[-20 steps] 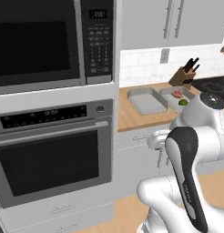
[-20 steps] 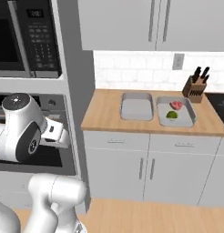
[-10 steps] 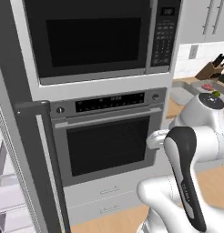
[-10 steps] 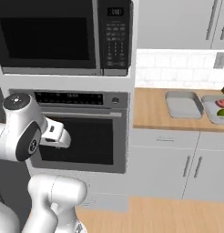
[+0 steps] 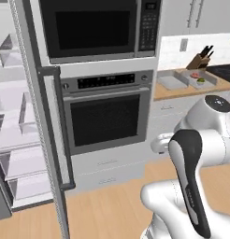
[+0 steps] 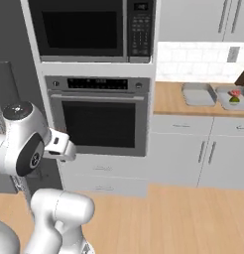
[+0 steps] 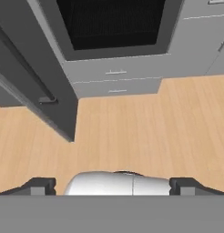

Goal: Place one lime and one steak in each tupperware on the nearby counter, to pack two identical lunches.

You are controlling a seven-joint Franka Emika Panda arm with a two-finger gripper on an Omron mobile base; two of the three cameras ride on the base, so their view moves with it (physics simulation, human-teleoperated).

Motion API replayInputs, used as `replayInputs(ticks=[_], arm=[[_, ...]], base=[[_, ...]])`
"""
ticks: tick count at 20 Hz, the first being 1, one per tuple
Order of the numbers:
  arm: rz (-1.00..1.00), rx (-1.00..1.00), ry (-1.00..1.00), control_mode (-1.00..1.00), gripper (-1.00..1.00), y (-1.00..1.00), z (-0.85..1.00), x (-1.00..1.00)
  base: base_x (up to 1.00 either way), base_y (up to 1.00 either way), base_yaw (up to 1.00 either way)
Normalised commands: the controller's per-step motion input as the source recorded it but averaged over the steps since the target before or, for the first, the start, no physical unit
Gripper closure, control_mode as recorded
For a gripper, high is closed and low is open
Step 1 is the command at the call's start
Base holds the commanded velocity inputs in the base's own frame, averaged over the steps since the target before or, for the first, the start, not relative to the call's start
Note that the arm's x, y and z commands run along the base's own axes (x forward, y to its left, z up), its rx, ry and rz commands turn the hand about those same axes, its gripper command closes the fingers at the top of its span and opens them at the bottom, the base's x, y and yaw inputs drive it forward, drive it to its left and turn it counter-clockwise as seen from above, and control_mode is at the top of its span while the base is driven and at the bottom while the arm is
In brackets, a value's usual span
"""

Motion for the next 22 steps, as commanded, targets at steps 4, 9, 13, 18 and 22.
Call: replayInputs(ticks=[4,9,13,18,22], arm=[[0.00,0.00,0.00,1.00,-1.00,0.00,0.00,0.00],[0.00,0.00,0.00,1.00,-1.00,0.00,0.00,0.00],[0.00,0.00,0.00,1.00,-1.00,0.00,0.00,0.00],[0.00,0.00,0.00,1.00,-1.00,0.00,0.00,0.00],[0.00,0.00,0.00,1.00,-1.00,0.00,0.00,0.00]], base=[[-0.95,0.95,0.00],[-0.32,1.00,0.00],[0.16,1.00,0.00],[0.32,1.00,-0.03],[0.48,1.00,-0.07]])
